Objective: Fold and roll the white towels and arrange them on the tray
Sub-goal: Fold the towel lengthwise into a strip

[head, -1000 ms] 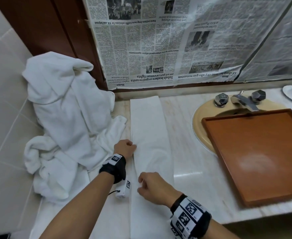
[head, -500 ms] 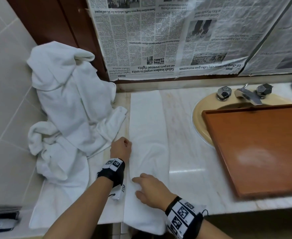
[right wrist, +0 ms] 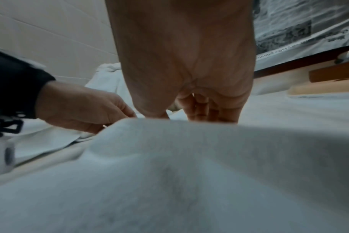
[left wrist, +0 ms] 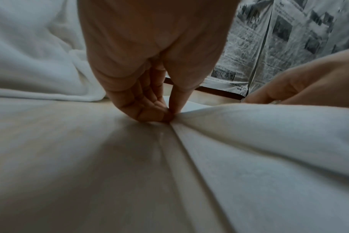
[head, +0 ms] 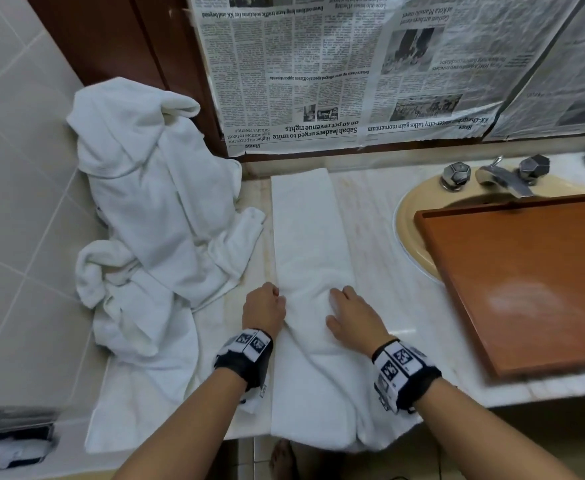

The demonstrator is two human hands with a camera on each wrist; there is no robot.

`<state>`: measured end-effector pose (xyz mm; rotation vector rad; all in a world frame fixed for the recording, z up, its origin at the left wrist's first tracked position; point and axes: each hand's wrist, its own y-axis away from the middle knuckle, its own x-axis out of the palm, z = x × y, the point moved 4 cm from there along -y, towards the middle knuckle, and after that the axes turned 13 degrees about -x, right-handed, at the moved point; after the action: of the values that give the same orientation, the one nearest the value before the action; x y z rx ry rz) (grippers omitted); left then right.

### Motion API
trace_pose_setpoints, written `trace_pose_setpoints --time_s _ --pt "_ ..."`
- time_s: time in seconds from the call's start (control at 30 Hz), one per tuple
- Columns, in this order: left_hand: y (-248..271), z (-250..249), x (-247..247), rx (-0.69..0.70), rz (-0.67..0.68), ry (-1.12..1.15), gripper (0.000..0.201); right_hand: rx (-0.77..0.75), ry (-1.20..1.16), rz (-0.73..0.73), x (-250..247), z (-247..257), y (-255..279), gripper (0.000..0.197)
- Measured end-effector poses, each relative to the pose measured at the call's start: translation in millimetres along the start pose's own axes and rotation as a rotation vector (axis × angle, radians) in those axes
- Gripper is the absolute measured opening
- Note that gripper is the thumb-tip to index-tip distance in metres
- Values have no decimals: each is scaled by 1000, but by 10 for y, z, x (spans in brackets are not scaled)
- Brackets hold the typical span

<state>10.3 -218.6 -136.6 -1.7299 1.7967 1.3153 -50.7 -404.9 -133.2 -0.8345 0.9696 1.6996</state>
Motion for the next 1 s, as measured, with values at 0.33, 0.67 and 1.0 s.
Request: trace_pose_setpoints --time_s 0.33,0.67,1.0 --pt "-184 -211 8 -26 -8 113 24 63 -266 -134 -413 -245 -26 45" --pt "269 26 144 -149 143 51 10 113 -180 106 -106 -157 903 19" --pt "299 237 35 -50 170 93 13 -46 -232 77 6 992 1208 17"
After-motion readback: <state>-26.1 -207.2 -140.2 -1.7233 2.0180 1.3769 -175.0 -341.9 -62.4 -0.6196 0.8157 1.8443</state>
